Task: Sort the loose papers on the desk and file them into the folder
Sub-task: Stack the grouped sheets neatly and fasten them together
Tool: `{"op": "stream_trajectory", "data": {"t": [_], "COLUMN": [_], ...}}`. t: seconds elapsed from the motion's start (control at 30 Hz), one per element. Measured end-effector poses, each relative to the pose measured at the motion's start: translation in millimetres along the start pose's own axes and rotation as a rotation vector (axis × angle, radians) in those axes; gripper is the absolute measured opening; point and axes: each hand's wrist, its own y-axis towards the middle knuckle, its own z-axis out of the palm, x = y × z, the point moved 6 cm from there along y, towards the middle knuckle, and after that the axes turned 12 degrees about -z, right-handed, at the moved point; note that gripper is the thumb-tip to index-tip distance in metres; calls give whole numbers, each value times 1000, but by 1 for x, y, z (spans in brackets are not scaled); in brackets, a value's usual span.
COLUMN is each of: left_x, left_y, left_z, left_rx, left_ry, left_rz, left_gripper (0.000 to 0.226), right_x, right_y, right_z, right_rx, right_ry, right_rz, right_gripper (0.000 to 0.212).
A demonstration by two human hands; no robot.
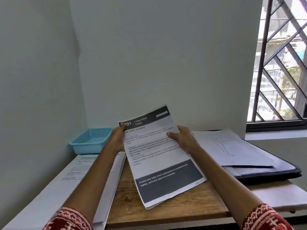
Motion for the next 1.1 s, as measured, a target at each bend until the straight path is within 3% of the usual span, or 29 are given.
{"op": "stream_trajectory", "data": {"t": [0.23,0.37,0.53,0.7,0.83,0.93,1.03,1.1], "left_x": [35,57,48,36,35,37,39,41], "left_y": [30,31,39,42,45,45,44,44], "left_z": [-16,-19,-44,-69,-81,-80,-81,-81], "left_rx": [-85,-35,-123,-175,-194,-219,-254,-268], "left_ry": [-140,-229,-330,-387,-407,-391,-409,-413], "left_rz": [-41,-85,-35,7,24,24,31,30], "left_gripper": [26,31,24,18,16,13,17,19], "right_x": [-28,-48,-48,-66,-61,-57,-59,-60], "right_y": [-9,-14,-8,-9,-11,-14,-16,-16], "right_z": [-3,-14,-33,-34,-32,-35,-35,-35], "right_rx": [63,-11,-82,68,49,-8,50,50], "right_ry": [-22,33,-143,-491,-438,-285,-378,-427], "right_rz": [97,186,150,80,95,129,108,90], "right_gripper": [14,14,9,35,48,39,20,19]}}
